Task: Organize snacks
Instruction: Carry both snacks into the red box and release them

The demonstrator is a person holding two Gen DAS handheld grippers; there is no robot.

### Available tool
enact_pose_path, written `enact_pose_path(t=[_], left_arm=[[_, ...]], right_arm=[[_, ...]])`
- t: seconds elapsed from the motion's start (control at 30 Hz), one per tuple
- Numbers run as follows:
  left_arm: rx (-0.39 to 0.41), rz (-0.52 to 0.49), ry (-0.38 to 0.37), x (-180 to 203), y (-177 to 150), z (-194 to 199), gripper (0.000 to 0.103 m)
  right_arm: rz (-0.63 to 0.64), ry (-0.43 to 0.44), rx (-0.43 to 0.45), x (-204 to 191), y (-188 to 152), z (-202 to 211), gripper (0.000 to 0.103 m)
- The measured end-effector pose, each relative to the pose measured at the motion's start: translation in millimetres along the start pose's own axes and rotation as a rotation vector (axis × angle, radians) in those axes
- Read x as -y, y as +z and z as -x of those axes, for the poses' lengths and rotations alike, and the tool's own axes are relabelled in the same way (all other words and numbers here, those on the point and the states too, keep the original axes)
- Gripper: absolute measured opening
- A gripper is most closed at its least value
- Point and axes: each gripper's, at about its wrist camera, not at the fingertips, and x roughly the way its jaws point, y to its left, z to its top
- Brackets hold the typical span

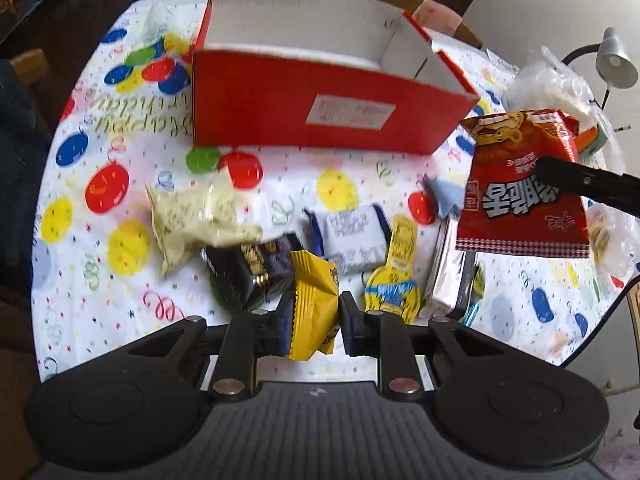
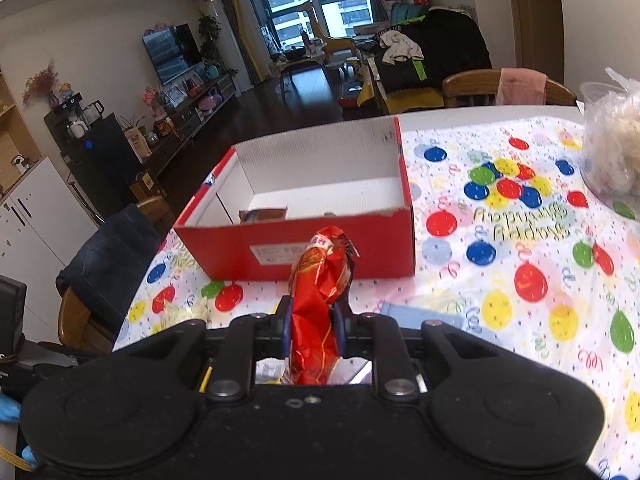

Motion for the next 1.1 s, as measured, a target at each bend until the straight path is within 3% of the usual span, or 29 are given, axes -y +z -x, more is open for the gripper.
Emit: enact_pose_path(t=[0.23, 0.57, 0.87, 1.1], left_arm=[[0.110, -0.002, -0.011, 12, 46, 31, 0.023], [0.204, -0.023, 0.087, 23, 128, 34, 0.023], [0.171, -0.006, 0.203, 11, 189, -5, 0.023], [0.116, -0.008, 0.277, 2, 216, -40, 0.023]], right_arm=[[0.032, 0.022, 0.045, 2, 38, -5, 0.019], [0.045, 0.004, 0.084, 16, 106, -41, 0.019], [0.067, -0.031, 0.019, 26, 143, -103, 0.019], [0.078, -0.036, -0.070, 27, 149, -154, 0.019]])
